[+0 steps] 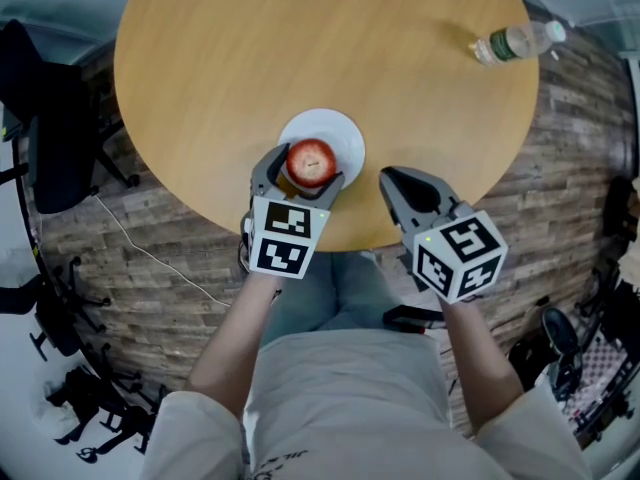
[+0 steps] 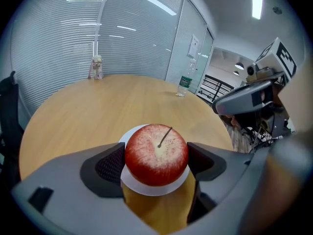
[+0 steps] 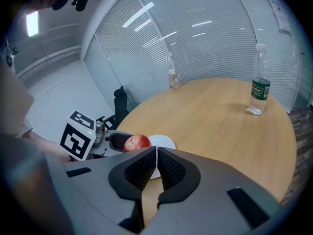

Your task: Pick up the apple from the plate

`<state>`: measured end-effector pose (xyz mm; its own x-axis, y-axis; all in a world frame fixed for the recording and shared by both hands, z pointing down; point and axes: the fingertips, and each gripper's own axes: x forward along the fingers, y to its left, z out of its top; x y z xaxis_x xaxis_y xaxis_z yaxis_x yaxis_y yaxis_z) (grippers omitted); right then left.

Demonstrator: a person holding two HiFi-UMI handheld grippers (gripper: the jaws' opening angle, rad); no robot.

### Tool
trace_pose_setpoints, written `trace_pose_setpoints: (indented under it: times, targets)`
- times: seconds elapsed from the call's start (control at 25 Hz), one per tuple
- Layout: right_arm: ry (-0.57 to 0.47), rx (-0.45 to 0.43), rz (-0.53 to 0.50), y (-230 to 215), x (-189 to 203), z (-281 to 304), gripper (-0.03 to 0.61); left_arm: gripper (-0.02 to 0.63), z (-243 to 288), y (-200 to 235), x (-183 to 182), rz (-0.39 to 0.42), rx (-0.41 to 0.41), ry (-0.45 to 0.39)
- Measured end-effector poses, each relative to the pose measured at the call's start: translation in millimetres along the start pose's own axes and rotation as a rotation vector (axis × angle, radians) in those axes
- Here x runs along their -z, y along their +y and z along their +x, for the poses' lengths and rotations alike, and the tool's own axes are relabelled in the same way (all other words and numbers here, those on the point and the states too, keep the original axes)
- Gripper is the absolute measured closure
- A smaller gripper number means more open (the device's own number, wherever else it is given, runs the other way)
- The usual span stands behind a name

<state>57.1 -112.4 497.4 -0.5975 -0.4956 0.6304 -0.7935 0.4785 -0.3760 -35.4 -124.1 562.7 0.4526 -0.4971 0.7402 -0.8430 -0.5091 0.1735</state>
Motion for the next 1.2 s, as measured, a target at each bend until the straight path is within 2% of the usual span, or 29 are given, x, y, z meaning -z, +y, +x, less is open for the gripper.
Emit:
trace_pose_setpoints:
  times: [0.56, 1.2]
  targets:
    - [-0.067, 0.010, -0.067, 16, -17, -31, 0.546, 0.216, -42, -15, -3, 0.000, -0.024, -0.050]
    - [-0.148, 0.030, -0.104, 40, -28, -79, 0.546, 0.216, -125, -38, -23, -0.029, -0.023, -0.171]
